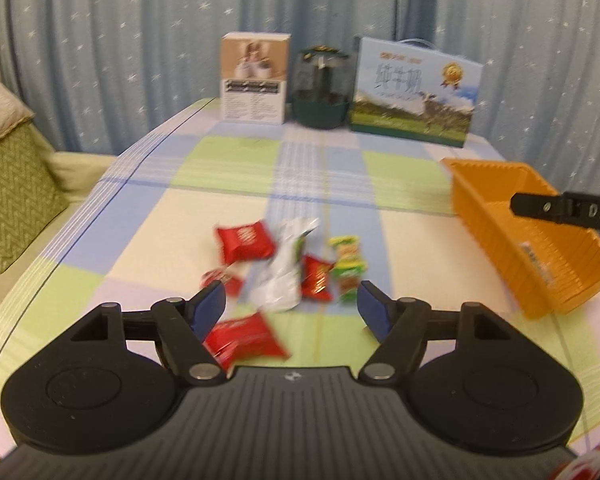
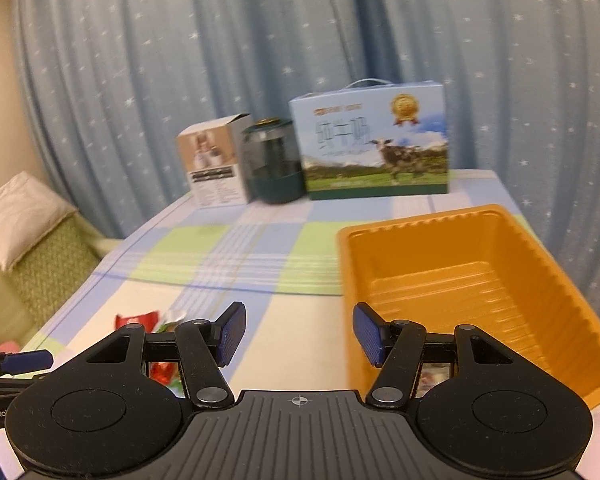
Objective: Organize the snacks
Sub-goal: 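Grasp the brown-red wrapped candy with the right tool while the left tool approaches the large red bag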
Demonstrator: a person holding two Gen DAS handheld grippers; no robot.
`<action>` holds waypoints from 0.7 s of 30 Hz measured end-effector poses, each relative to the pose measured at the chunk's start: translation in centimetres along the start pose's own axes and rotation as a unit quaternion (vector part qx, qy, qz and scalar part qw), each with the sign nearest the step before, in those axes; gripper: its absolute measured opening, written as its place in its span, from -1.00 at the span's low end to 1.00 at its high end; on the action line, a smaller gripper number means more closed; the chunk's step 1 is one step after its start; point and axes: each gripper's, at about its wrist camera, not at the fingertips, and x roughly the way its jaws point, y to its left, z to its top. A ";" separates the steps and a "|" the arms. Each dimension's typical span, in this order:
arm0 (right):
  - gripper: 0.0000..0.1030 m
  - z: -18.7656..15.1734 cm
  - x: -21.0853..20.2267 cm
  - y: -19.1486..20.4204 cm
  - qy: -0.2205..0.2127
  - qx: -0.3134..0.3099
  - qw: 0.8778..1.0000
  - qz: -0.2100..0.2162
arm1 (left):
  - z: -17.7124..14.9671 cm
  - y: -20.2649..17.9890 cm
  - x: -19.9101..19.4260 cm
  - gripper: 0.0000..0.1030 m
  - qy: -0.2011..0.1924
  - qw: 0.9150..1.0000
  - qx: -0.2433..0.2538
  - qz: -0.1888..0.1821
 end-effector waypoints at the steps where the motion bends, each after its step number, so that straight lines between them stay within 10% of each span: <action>1: 0.16 -0.2 0.2 0.4 0.003 -0.004 1.000 0.004 | -0.3 0.4 -0.1 0.37 0.002 1.000 0.000 0.003; 21: 0.16 -7.4 6.0 6.6 0.119 -0.135 0.983 0.045 | -2.5 4.6 0.7 0.47 0.026 0.999 -0.029 0.015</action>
